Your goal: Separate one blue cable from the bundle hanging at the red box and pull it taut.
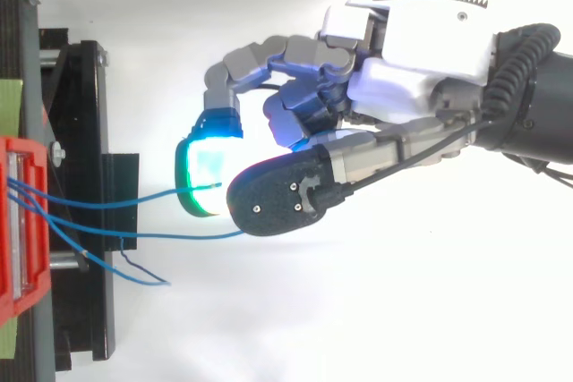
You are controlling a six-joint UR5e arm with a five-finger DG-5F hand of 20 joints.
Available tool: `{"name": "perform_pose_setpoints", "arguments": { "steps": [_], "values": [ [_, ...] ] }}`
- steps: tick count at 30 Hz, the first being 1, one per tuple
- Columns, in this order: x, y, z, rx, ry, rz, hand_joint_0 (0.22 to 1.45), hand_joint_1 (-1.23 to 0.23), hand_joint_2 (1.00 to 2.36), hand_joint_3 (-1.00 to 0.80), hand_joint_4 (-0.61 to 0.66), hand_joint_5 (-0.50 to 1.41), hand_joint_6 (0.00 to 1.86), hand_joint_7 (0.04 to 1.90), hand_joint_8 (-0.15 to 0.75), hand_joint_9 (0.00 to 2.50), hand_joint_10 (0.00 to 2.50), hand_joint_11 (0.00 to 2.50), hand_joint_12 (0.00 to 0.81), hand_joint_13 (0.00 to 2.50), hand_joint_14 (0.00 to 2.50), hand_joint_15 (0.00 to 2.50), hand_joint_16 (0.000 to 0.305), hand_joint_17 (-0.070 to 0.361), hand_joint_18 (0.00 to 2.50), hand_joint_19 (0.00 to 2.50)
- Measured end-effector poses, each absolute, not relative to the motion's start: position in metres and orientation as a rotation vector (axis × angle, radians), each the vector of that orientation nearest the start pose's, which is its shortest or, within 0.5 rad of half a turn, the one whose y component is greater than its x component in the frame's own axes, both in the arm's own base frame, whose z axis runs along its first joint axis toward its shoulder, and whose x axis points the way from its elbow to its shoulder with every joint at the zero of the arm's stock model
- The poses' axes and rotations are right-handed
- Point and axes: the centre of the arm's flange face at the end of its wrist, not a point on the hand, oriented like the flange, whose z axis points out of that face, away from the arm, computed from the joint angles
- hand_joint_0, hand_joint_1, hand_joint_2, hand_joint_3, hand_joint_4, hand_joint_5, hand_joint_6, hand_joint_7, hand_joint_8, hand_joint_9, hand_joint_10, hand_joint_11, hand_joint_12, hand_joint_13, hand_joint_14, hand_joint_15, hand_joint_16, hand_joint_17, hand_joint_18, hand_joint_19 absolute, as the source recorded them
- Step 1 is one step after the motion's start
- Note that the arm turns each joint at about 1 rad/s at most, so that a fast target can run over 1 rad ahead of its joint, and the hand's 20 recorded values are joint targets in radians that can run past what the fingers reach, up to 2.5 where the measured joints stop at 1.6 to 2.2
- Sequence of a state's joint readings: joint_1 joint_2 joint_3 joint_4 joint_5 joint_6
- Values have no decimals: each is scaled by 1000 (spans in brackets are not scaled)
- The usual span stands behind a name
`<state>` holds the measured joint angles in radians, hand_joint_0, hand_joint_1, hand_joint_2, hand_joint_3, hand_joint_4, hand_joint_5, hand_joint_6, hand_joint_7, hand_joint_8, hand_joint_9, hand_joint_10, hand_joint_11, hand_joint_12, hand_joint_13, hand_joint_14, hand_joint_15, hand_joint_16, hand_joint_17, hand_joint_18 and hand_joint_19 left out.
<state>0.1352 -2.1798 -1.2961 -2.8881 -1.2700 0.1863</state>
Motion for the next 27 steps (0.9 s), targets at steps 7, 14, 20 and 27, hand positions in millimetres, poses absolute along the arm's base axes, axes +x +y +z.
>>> {"name": "perform_pose_setpoints", "arguments": {
  "steps": [7, 14, 20, 27],
  "values": [
    [716, -67, 275, 1456, 1041, 1169, 633, -746, 1024, 7, 31, -168, 877, 1174, 346, 632, 2500, 1387, 416, 725, 2500, 1618, 41, 92, 1514, 1751],
    [716, -67, 275, 1455, 1041, 1169, 632, -746, 1024, 15, 27, -167, 878, 1172, 350, 633, 2500, 1382, 417, 725, 2500, 1611, 41, 92, 1524, 1795],
    [716, -67, 275, 1455, 1041, 1168, 634, -747, 1022, 20, 21, -166, 880, 1174, 356, 637, 2500, 1387, 422, 726, 2500, 1643, 42, 94, 1529, 1778],
    [716, -67, 275, 1455, 1042, 1169, 634, -746, 1022, 23, 22, -166, 881, 1172, 359, 615, 2500, 1330, 423, 716, 2500, 1588, 42, 94, 1510, 1731]
  ]
}}
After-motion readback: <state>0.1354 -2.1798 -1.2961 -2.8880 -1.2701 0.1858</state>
